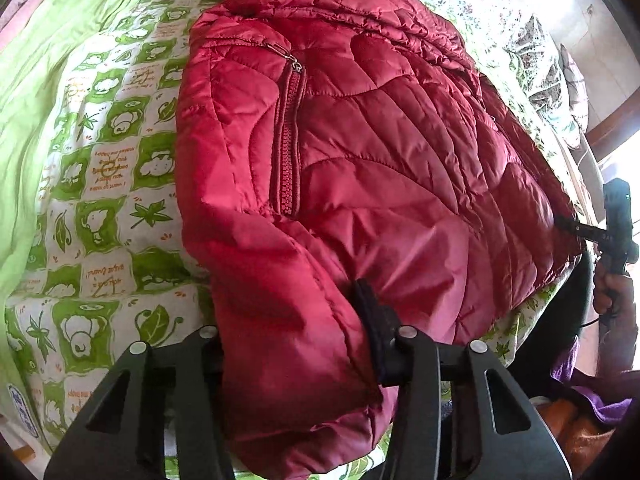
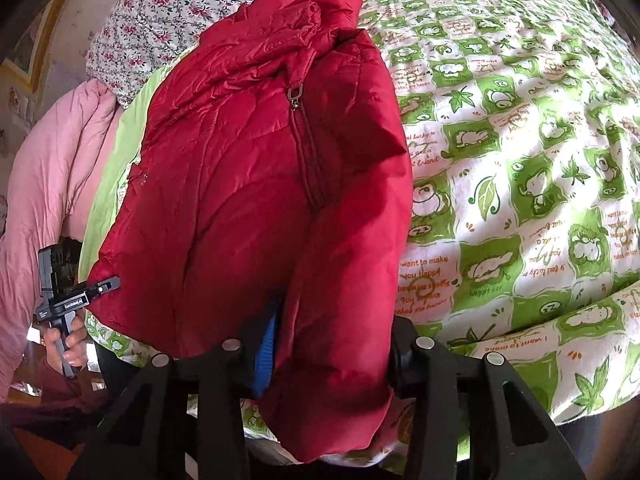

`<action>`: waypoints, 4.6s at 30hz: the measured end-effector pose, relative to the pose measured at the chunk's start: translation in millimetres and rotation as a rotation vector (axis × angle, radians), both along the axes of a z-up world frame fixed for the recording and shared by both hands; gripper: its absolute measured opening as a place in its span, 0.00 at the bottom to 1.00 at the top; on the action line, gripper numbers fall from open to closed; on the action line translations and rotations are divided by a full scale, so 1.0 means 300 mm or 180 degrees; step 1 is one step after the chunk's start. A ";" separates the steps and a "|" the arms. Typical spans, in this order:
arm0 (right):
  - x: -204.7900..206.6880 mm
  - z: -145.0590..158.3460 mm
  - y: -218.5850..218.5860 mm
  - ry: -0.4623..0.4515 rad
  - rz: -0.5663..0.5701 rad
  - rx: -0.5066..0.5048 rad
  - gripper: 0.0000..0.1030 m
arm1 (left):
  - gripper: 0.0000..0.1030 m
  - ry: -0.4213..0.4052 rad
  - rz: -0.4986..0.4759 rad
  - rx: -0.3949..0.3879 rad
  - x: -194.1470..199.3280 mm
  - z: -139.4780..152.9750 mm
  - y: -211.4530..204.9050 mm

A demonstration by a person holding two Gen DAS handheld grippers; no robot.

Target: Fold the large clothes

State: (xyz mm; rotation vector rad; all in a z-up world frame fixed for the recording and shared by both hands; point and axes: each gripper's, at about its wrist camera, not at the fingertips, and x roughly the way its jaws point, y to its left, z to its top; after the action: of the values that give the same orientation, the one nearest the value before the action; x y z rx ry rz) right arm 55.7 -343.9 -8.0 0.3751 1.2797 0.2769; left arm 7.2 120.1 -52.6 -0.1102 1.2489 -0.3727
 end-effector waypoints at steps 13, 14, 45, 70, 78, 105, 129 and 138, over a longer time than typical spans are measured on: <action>-0.029 0.038 0.015 -0.0245 0.0118 0.0135 0.22 | 0.23 -0.0197 -0.0095 -0.0034 -0.031 0.057 -0.033; -0.030 0.046 0.012 -0.0298 0.0115 0.0205 0.21 | 0.21 -0.0229 -0.0078 -0.0067 -0.031 0.069 -0.031; 0.269 0.348 -0.088 -0.1529 -0.0497 0.1128 0.18 | 0.17 -0.1376 0.0492 -0.0859 0.237 0.500 0.025; 0.930 0.238 -0.114 -0.1527 -0.1047 0.0852 0.19 | 0.18 -0.1214 0.0957 -0.0779 0.939 0.412 0.010; 1.120 0.076 -0.130 -0.1289 -0.1279 0.0805 0.19 | 0.18 -0.1055 0.0966 -0.0697 1.129 0.293 0.008; 1.399 -0.145 -0.090 -0.1091 -0.1650 0.0502 0.20 | 0.23 -0.1125 0.0604 -0.1014 1.244 0.328 0.130; 1.463 -0.078 0.019 -0.1080 -0.1477 0.0235 0.33 | 0.30 -0.1090 -0.0190 -0.0036 1.128 0.227 -0.413; 1.352 0.059 -0.045 -0.1237 -0.1464 0.0712 0.57 | 0.30 -0.0925 0.0030 0.0091 1.223 0.124 -0.416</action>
State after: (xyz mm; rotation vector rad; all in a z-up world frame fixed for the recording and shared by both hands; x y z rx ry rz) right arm 461.3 -357.3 9.8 0.7541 0.7546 0.0923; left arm 373.9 -4.7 -15.3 -0.0355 0.9660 -0.3489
